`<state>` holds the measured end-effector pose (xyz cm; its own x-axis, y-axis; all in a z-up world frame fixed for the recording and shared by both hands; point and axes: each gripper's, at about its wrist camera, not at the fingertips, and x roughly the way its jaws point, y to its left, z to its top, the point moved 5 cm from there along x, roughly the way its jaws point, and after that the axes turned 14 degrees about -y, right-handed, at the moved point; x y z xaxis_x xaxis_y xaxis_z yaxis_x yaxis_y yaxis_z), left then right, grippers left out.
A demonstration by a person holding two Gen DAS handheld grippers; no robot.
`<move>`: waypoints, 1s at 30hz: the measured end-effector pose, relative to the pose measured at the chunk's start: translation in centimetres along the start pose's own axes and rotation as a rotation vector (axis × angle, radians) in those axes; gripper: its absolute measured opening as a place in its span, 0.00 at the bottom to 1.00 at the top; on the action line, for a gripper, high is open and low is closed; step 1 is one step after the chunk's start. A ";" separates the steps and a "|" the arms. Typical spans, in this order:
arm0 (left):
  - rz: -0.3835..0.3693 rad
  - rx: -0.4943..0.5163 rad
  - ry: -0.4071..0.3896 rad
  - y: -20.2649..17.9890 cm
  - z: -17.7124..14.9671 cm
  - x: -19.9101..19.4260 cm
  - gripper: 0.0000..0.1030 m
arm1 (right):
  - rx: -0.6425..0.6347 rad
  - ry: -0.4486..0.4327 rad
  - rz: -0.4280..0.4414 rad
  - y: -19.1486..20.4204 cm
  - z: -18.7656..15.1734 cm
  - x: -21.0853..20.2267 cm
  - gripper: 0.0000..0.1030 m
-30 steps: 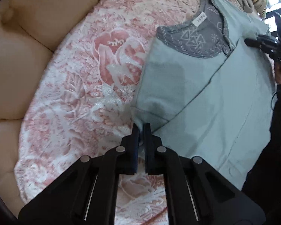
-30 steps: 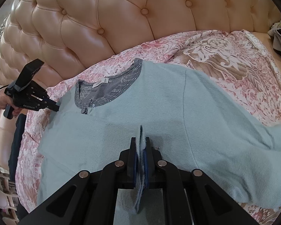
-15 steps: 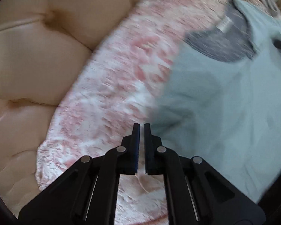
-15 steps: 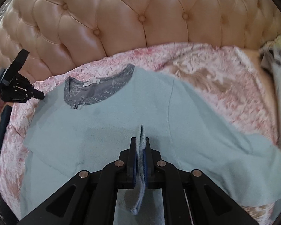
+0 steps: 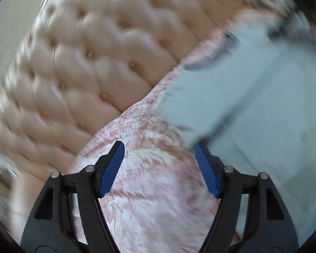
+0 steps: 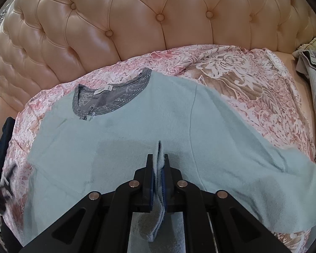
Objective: Fold clothes
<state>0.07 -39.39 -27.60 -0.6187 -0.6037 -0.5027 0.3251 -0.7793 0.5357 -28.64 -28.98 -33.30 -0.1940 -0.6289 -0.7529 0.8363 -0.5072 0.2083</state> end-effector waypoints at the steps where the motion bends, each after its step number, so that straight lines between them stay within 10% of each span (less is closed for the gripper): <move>1: 0.027 0.059 -0.016 -1.2 -0.2 -0.1 0.69 | 0.003 -0.005 -0.002 0.0 0.0 0.0 0.06; 5: 0.124 0.269 -0.065 -5.4 -0.8 -0.2 0.68 | 0.008 -0.009 -0.005 0.0 0.0 0.1 0.06; 14: 0.180 0.374 0.043 -5.6 -1.9 4.7 0.39 | 0.001 -0.004 -0.004 -0.1 0.0 0.1 0.06; 16: 0.208 0.437 0.056 -6.5 -2.4 5.1 0.05 | -0.001 -0.008 -0.013 0.0 0.0 0.1 0.06; 30: 0.209 0.404 0.246 -7.2 -4.1 5.8 0.05 | -0.019 -0.009 -0.031 -0.1 0.0 0.5 0.05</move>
<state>-2.89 -37.94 -37.18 -0.3678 -0.7991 -0.4756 0.0913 -0.5400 0.8367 -28.82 -29.29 -33.72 -0.2239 -0.6184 -0.7533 0.8397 -0.5148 0.1730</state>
